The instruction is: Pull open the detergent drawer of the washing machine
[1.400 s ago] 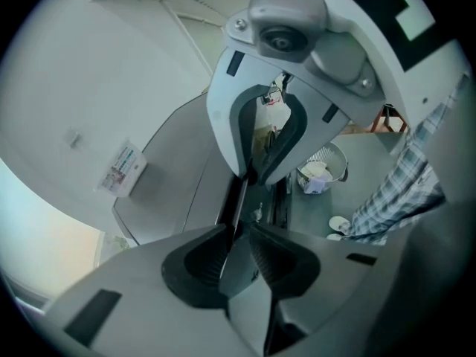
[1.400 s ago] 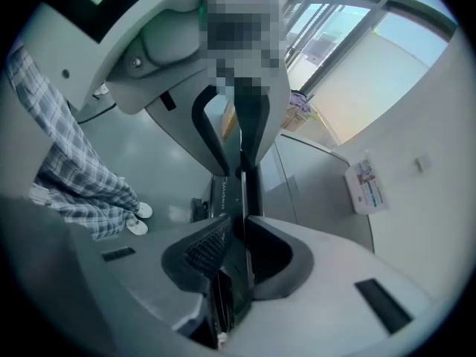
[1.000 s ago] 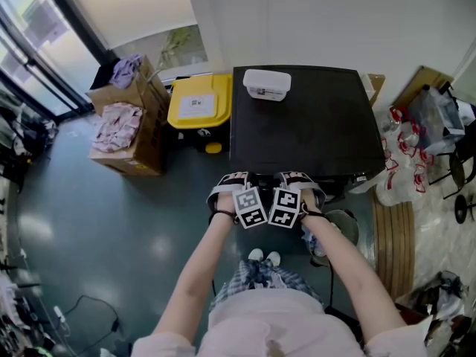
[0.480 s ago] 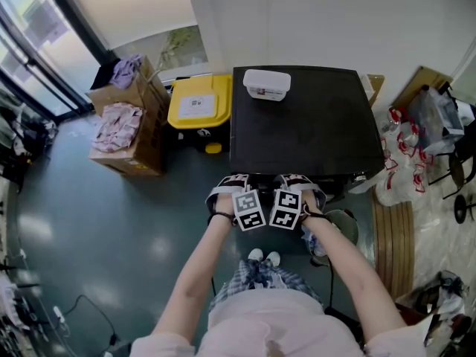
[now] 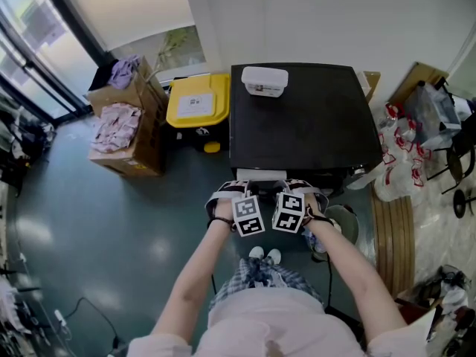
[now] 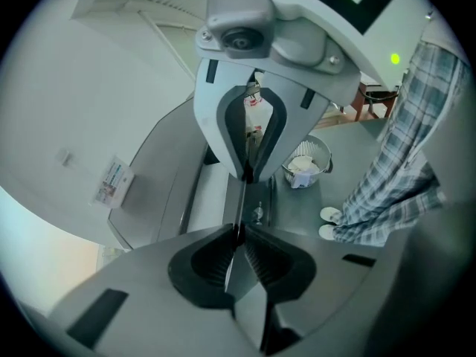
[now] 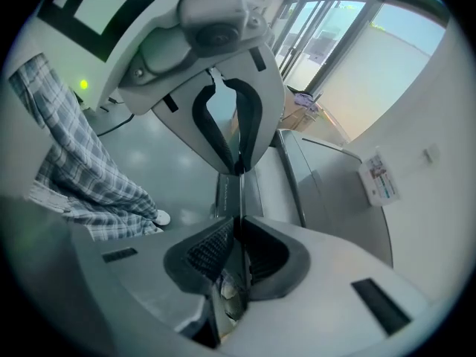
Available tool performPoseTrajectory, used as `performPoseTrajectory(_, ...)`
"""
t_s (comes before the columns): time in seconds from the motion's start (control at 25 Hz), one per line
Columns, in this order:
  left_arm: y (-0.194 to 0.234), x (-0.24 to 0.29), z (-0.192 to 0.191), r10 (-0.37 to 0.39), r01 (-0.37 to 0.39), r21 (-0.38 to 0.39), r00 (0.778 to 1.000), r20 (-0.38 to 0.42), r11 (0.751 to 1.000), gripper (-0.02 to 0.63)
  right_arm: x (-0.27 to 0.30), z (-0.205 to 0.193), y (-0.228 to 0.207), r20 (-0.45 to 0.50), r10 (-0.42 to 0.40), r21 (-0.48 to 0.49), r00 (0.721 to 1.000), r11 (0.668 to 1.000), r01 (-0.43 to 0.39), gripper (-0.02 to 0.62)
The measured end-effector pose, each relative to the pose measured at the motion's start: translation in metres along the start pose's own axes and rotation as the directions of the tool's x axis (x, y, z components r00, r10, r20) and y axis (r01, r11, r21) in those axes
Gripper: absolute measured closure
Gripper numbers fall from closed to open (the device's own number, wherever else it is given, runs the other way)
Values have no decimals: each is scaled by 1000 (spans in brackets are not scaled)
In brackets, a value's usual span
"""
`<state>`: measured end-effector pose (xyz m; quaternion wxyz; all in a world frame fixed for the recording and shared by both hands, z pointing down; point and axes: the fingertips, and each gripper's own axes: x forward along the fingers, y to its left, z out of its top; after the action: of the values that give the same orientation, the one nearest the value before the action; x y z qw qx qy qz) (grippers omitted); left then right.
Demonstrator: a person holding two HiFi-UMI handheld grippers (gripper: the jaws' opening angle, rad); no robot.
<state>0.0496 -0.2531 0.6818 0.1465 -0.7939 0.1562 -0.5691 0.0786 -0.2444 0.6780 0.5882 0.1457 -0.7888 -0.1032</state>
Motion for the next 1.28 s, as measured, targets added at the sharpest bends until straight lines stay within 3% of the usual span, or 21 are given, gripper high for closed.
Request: performPoseTrajectory(1.28,-97,-33,1,-109,108,51,994,24,993,549,-24,-2,97,38,139,47,990,989,-141,546)
